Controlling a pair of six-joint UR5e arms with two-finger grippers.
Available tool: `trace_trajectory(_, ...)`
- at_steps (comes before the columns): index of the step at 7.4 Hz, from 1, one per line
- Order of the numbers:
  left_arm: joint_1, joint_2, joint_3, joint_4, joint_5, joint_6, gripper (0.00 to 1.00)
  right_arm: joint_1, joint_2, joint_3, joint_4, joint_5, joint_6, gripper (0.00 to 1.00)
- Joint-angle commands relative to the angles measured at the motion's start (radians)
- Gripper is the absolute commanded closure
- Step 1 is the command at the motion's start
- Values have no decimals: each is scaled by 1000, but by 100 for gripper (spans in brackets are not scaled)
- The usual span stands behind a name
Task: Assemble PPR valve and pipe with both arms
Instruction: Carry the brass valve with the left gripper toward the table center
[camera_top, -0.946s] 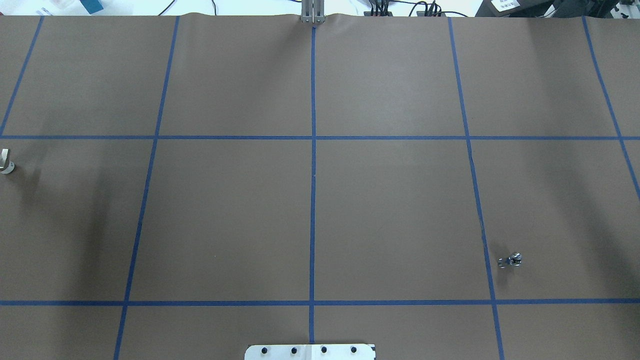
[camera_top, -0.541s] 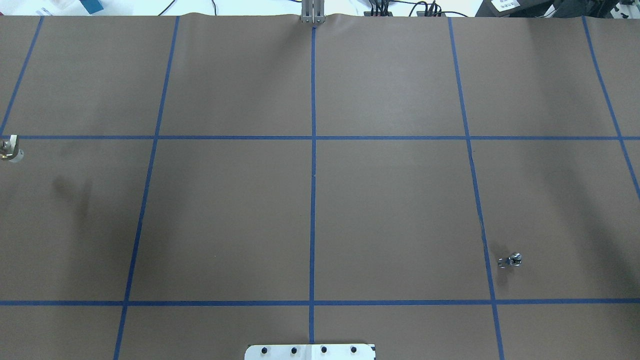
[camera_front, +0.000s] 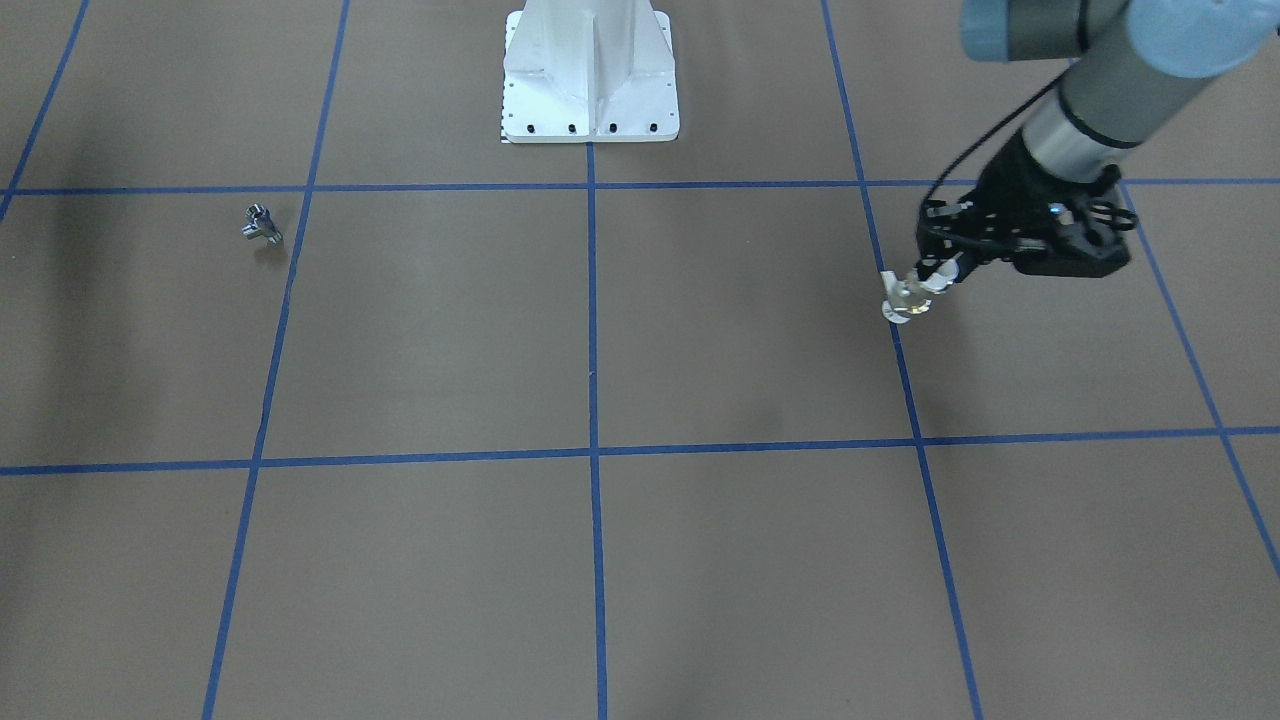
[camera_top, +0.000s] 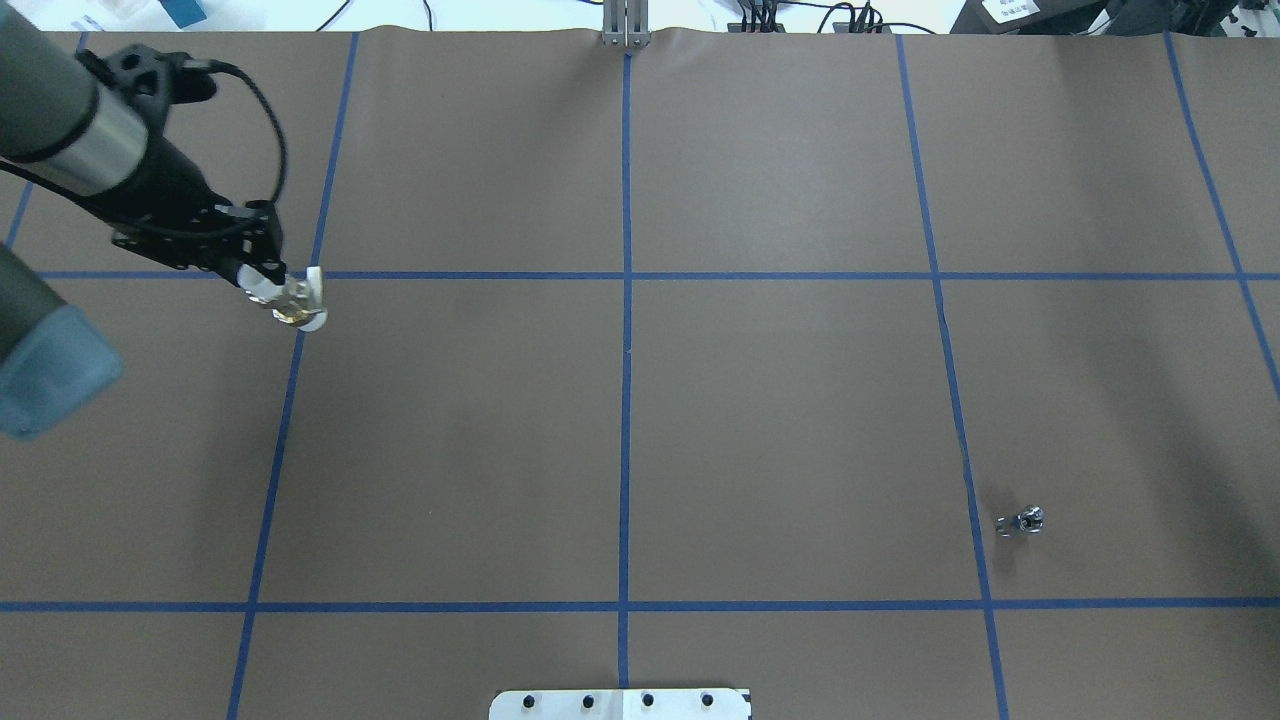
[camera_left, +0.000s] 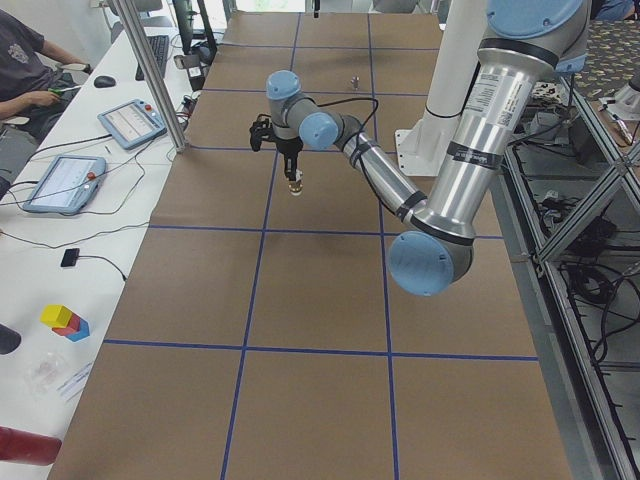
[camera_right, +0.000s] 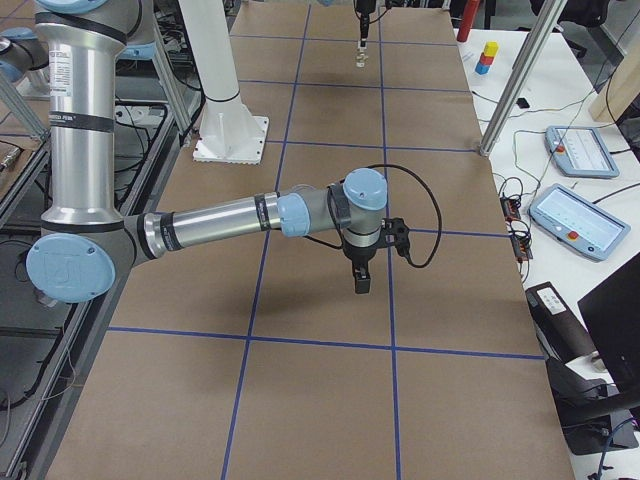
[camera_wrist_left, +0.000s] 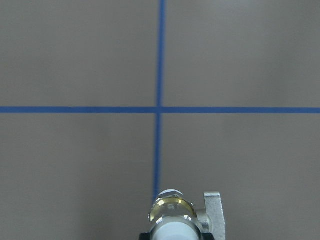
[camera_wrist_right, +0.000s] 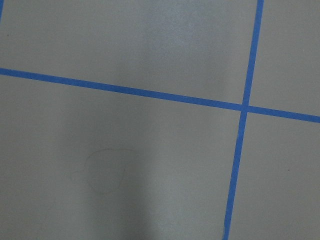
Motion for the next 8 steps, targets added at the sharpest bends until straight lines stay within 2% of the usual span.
trace_trajectory(1,131,-230,60,153,117,-97,100,-6,-1,-2,11,-7,5,1)
trace_trajectory(2,153,-335,179,140,121,-130,100,-6,-1,-2,11,-7,6,1)
trace_trajectory(3,162,-472,346,111,122,-158,100,-6,-3,-1,11,-9,6,1)
trace_trajectory(5,165,-529,515,-45,122,-161,100,-6,-7,-4,11,-24,6,1)
trace_trajectory(6,165,-611,632,-60,121,-161,100,-8,-6,-4,11,-33,6,1)
trace_trajectory(8,185,-652,708,-84,121,-157,100,-6,-7,-4,11,-35,6,1)
